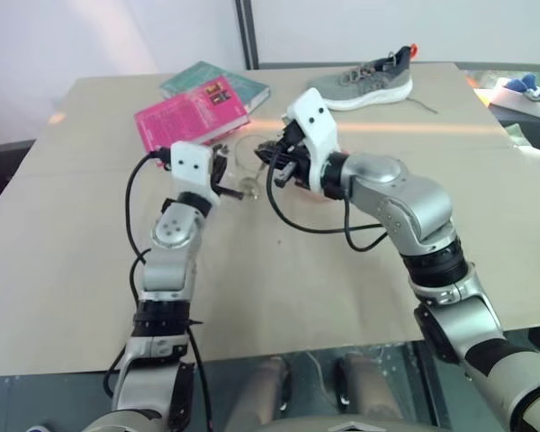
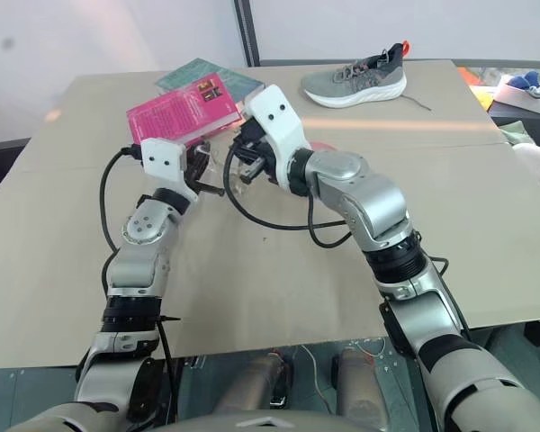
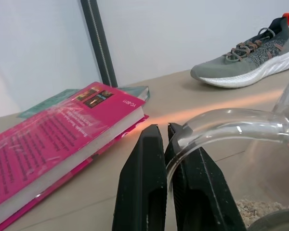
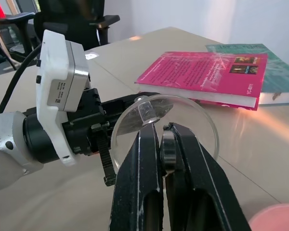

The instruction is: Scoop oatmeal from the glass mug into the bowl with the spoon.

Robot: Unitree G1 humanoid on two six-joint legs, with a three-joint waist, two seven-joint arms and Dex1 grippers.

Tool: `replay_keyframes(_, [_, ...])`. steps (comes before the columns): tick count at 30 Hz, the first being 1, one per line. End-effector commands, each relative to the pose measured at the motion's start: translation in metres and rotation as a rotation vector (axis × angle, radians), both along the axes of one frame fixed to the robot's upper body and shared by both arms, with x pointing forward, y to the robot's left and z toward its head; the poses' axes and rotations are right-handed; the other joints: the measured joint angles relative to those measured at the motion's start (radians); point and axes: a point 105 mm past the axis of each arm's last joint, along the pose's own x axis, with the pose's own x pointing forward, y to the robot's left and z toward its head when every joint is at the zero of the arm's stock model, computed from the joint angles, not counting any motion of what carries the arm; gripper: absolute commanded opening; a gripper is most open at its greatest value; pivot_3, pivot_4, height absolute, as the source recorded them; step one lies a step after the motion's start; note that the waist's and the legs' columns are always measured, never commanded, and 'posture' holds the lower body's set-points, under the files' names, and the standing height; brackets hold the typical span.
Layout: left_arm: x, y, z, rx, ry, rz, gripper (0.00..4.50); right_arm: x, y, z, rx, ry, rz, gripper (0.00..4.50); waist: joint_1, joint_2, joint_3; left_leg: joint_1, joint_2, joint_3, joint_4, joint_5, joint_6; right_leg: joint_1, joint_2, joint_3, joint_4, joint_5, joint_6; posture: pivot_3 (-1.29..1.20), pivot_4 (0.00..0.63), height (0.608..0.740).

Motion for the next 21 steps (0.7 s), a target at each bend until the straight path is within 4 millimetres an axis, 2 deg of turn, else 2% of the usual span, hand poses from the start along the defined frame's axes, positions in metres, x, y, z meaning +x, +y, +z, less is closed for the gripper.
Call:
replay_keyframes(1, [-0.004,-0.002,0.025,0.007,-0.106,-0.01,0.02,0.001,0.003,0.004,-0.062,-0.107,-0.009,0.0,0.0,0.0,0.0,0.0,0.0,0.0,0.0,0.0,0.0,0.0,0.0,0.0,0.0,0.0,0.0,0.0,0.15,0.74])
replay_keyframes(4, [-0.004,-0.002,0.025,0.005,-0.107,-0.011,0.02,0.001,0.005,-0.001,-0.098,-0.131,-0.005,0.0,0.0,0.0,0.0,0.0,0.0,0.0,0.0,0.0,0.0,0.0,0.0,0.0,0.0,0.0,0.0,0.0,0.15,0.74])
replay_keyframes(8, [-0.003,-0.002,0.023,0.003,-0.101,-0.01,0.02,-0.007,0.013,-0.003,-0.054,-0.069,0.055,0.0,0.0,0.0,0.0,0.0,0.0,0.0,0.0,0.0,0.0,0.0,0.0,0.0,0.0,0.0,0.0,0.0,0.15,0.74])
replay_keyframes(14, [-0.003,0.002,0.019,0.002,-0.091,0.004,0.02,-0.009,0.01,0.012,0.08,0.049,0.072,0.0,0.001,0.0,0.0,0.0,0.0,0.0,0.0,0.0,0.0,0.0,0.0,0.0,0.0,0.0,0.0,0.0,0.15,0.74])
replay_keyframes(21, [0.002,0.011,0.008,0.032,-0.062,0.029,0.02,0.0,-0.003,0.036,0.254,0.19,0.032,0.0,-0.001,0.0,0.0,0.0,0.0,0.0,0.0,0.0,0.0,0.0,0.0,0.0,0.0,0.0,0.0,0.0,0.15,0.74])
